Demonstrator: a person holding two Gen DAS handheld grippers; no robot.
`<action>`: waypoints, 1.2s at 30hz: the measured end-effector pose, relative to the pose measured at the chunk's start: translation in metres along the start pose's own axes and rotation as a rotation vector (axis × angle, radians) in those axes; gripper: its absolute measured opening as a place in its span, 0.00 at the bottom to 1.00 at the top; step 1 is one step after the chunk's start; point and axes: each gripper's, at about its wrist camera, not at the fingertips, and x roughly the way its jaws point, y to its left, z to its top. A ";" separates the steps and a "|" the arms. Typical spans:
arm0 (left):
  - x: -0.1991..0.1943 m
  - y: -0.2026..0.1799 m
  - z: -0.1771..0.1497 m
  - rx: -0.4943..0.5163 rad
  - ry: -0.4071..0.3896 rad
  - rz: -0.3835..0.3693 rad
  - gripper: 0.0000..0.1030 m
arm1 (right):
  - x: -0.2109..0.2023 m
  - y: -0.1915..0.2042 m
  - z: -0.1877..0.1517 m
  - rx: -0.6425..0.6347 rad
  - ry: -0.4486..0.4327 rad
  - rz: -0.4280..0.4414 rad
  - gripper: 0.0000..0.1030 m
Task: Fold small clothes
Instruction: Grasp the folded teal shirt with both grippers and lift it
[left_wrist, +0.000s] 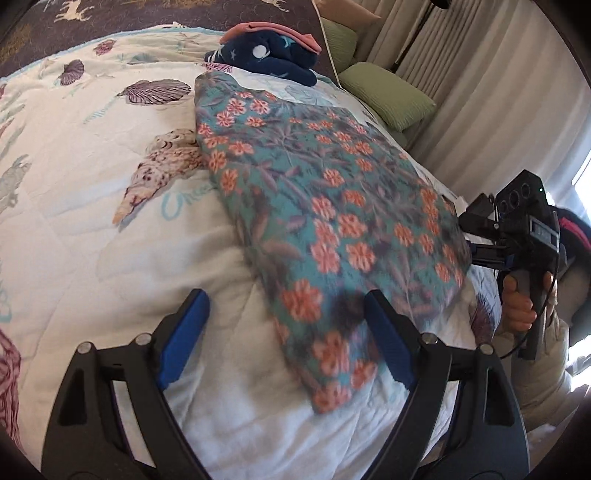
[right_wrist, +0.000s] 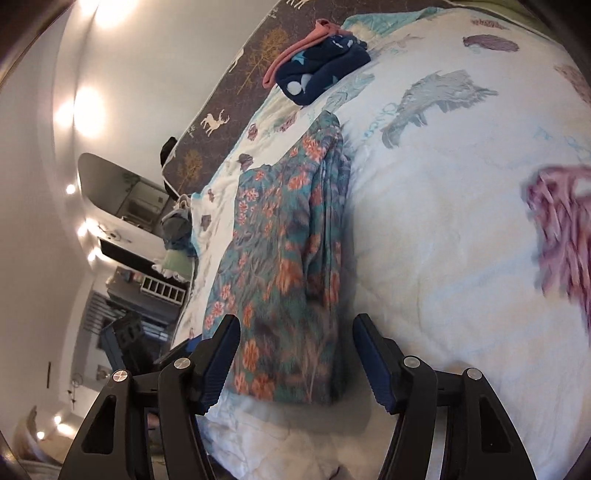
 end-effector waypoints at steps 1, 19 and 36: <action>0.002 0.001 0.004 -0.008 0.002 -0.003 0.83 | 0.003 0.000 0.005 -0.003 0.007 -0.005 0.63; 0.037 0.034 0.057 -0.058 0.019 -0.125 0.83 | 0.047 0.003 0.065 -0.099 0.100 -0.024 0.66; 0.080 0.066 0.115 -0.113 0.011 -0.238 0.19 | 0.092 0.003 0.118 -0.204 0.158 0.032 0.20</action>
